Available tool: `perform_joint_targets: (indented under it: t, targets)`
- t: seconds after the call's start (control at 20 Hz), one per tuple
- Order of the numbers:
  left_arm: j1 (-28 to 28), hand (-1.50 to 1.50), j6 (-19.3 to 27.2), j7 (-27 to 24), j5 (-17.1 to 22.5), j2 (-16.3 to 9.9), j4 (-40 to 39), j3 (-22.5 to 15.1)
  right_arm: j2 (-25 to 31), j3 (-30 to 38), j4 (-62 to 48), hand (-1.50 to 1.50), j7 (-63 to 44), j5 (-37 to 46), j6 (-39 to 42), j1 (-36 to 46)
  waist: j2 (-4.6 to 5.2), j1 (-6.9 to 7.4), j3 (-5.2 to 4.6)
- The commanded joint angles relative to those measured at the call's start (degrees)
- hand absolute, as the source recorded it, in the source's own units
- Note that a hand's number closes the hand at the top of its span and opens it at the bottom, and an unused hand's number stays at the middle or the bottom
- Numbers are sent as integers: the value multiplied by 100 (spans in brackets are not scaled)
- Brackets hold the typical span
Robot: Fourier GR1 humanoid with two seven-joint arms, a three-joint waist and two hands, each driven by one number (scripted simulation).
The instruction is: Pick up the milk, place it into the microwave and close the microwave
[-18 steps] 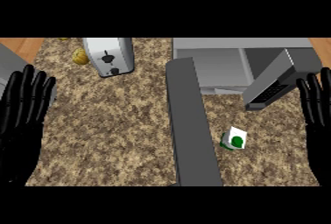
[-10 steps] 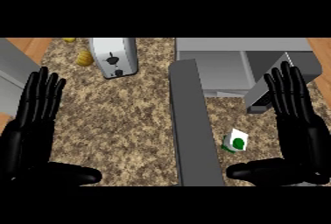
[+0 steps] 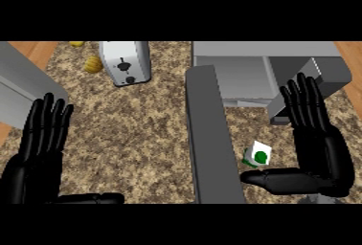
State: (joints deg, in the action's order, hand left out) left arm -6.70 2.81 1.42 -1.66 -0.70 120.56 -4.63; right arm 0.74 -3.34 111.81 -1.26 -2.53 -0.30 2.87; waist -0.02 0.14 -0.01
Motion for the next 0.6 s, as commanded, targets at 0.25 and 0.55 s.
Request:
perform_joint_targets:
  t: [0.25, 0.55]
  targets:
    - [-724, -150, 56, -443, -196, 66, 244, -453, 132, 299, -844, -150, 626, 25, 170, -269, 0, -1, 2]
    - [-1518, -150, -41, -404, -147, 6, 890, -745, 31, 18, -1163, -150, 1322, 353, 202, -991, -6, 6, 1]
